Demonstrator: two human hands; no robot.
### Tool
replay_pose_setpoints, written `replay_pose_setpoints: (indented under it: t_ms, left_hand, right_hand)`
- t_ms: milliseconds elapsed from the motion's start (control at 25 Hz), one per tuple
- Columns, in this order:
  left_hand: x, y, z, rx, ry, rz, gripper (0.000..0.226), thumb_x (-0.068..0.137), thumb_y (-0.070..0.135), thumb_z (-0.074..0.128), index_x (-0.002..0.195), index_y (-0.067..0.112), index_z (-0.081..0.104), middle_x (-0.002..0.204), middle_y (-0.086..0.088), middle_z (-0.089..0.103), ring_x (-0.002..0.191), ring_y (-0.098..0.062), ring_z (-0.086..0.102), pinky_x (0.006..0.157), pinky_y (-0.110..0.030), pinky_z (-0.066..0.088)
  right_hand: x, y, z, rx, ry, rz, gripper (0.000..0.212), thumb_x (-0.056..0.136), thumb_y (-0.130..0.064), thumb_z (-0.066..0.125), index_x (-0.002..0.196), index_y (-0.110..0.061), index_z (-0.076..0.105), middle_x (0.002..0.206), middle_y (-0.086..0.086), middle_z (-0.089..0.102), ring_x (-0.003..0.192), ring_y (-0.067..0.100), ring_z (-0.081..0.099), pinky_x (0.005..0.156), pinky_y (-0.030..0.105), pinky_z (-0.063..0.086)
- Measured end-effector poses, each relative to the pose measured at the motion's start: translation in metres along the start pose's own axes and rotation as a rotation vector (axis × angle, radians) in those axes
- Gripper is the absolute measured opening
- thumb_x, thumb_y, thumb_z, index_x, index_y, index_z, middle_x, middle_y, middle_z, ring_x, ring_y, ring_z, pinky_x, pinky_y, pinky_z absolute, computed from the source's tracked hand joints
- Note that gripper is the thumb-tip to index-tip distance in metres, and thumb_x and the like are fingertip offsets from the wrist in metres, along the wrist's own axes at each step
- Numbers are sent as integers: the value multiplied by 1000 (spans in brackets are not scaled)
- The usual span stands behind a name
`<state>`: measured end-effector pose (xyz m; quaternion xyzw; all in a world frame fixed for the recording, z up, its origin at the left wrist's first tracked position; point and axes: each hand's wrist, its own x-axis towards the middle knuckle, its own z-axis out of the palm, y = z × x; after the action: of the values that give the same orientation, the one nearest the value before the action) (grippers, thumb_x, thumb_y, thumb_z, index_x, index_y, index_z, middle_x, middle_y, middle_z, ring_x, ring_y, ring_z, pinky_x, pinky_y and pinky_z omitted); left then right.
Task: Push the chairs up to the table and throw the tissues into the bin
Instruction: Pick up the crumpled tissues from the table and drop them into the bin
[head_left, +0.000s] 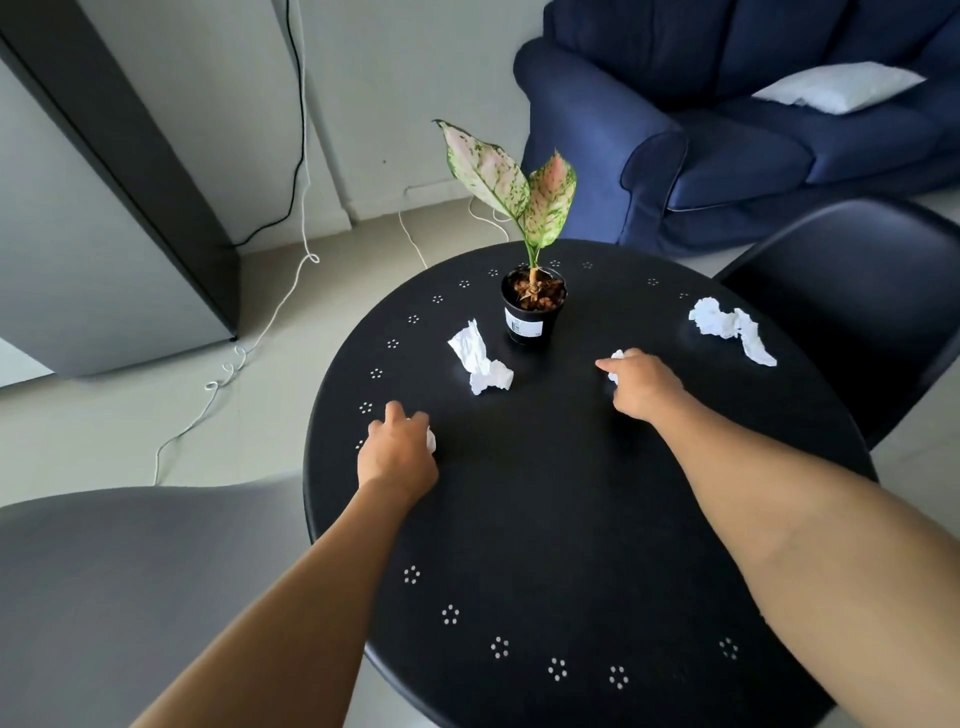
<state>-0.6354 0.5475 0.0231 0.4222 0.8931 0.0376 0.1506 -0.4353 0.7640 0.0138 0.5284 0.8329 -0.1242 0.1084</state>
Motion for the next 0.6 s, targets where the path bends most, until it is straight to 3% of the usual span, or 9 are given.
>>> replay_pose_setpoints:
  t_ms: [120,240,360,440,600]
  left_hand:
    - [-2,5,-2,-8,14,36,23,85,14,54,106,13,62,119,-9,48,104,-31,53,73,-38,50]
    - [-9,21,-5,-47,59,105,18,85,13,53,99,10,64,114,-9,52,99,-30,55,70,-34,46]
    - [-26,56,-10,-128,118,229,17,84,14,55,96,10,65,108,-7,55,96,-31,57,68,-31,42]
    - [-47,83,-14,-245,155,317,15,81,13,57,93,10,66,105,-5,57,90,-30,59,66,-27,39]
    - [-112,138,-14,-439,222,523,8,73,6,63,73,14,66,90,-1,61,71,-26,62,60,-22,38]
  right_hand:
    - [-7,0,-5,-2,114,8,39,86,-2,51,119,-19,64,123,8,56,108,32,58,76,33,48]
    - [-32,7,-13,11,199,-8,24,85,0,50,98,-8,68,100,10,59,87,32,60,63,29,40]
    - [-73,22,-24,56,294,-46,19,87,-3,48,81,-7,65,94,12,61,87,33,61,61,28,36]
    - [-107,36,-31,90,350,-52,25,86,-4,47,62,-11,50,81,9,53,75,31,55,57,28,32]
    - [-197,80,-36,167,523,-31,24,85,-6,47,62,-10,41,66,5,40,61,27,37,52,28,28]
